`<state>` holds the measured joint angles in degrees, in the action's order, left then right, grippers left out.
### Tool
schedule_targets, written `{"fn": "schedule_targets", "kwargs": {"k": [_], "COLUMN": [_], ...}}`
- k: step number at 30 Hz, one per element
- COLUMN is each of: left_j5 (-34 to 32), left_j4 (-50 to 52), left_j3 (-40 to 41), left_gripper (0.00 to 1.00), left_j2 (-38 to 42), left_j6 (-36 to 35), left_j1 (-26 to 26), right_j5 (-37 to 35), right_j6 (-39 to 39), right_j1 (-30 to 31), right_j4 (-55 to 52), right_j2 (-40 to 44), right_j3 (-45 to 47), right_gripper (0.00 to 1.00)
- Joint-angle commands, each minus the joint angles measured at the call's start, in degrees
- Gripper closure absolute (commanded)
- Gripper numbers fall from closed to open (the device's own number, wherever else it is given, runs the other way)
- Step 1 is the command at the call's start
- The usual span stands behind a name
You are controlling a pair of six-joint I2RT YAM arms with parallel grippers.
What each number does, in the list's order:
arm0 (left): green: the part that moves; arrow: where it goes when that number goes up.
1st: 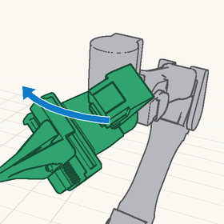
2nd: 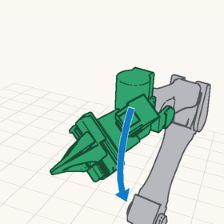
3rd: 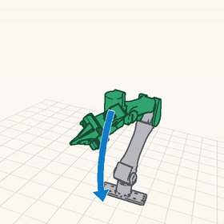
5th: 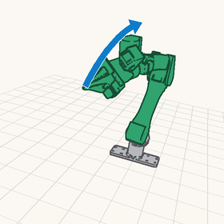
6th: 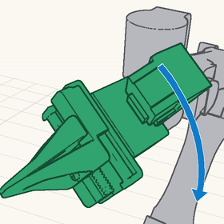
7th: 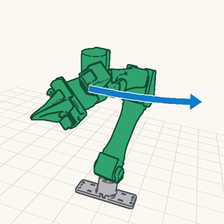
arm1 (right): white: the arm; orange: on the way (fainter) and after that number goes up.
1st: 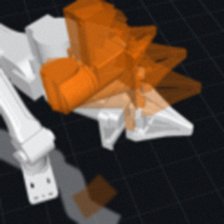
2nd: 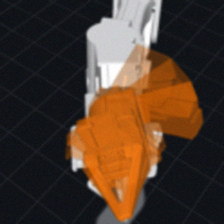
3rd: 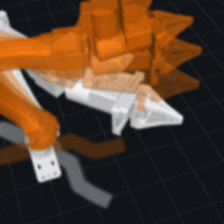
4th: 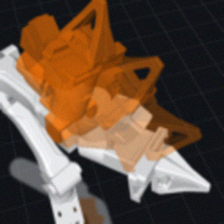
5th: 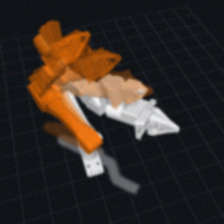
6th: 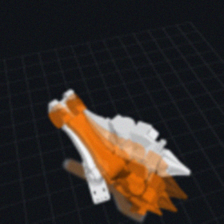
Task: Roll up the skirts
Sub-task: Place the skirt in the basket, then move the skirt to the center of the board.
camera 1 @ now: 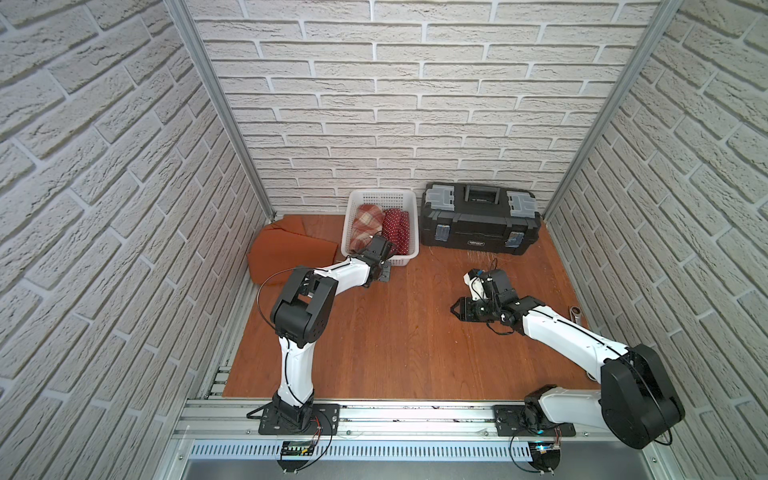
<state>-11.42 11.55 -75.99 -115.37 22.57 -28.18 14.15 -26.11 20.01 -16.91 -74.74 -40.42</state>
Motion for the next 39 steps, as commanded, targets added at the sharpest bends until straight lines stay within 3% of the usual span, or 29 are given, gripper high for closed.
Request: {"fn": "schedule_targets", "kwargs": {"k": [1,6,7,10,14,19,28,31,39], "left_j5": [3.47,4.64,4.55,3.50,2.02,0.39,-3.69,-3.16,-2.23], "left_j4": [-5.82,-6.31,-6.74,-7.61,-6.79,-4.87,3.13,-0.44,-9.99], "left_j3": [-4.38,3.88,6.47,12.99,19.51,26.90,30.50,31.41,28.03], "left_gripper": [1.00,0.98,0.88,0.43,0.09,0.02,0.02,0.02,0.02], "left_j2": [-1.11,4.57,6.73,12.83,20.22,30.55,38.99,37.62,24.34], "left_j6": [-1.56,-0.07,0.71,1.85,3.05,5.87,21.24,23.84,23.69], "left_j1": [1.39,-0.06,-0.12,-0.88,-1.65,0.03,20.70,23.91,25.23], "right_j5": [-0.80,-1.18,-1.39,-1.46,-1.36,-1.76,-1.96,-2.22,-3.02], "right_j6": [0.82,0.44,0.57,0.79,1.09,1.19,1.58,1.92,2.55], "right_j1": [0.55,0.99,1.08,1.33,1.84,2.24,3.91,4.07,4.25], "right_j4": [0.38,0.64,0.63,0.32,0.08,-0.11,0.43,0.57,0.09], "right_j2": [1.02,1.45,1.43,0.80,0.27,0.10,0.00,0.04,0.56], "right_j3": [0.36,0.91,1.02,0.84,0.11,0.15,-0.22,-0.29,-0.05], "right_gripper": [0.55,0.54,0.53,0.52,0.50,0.49,0.44,0.41,0.39]}}
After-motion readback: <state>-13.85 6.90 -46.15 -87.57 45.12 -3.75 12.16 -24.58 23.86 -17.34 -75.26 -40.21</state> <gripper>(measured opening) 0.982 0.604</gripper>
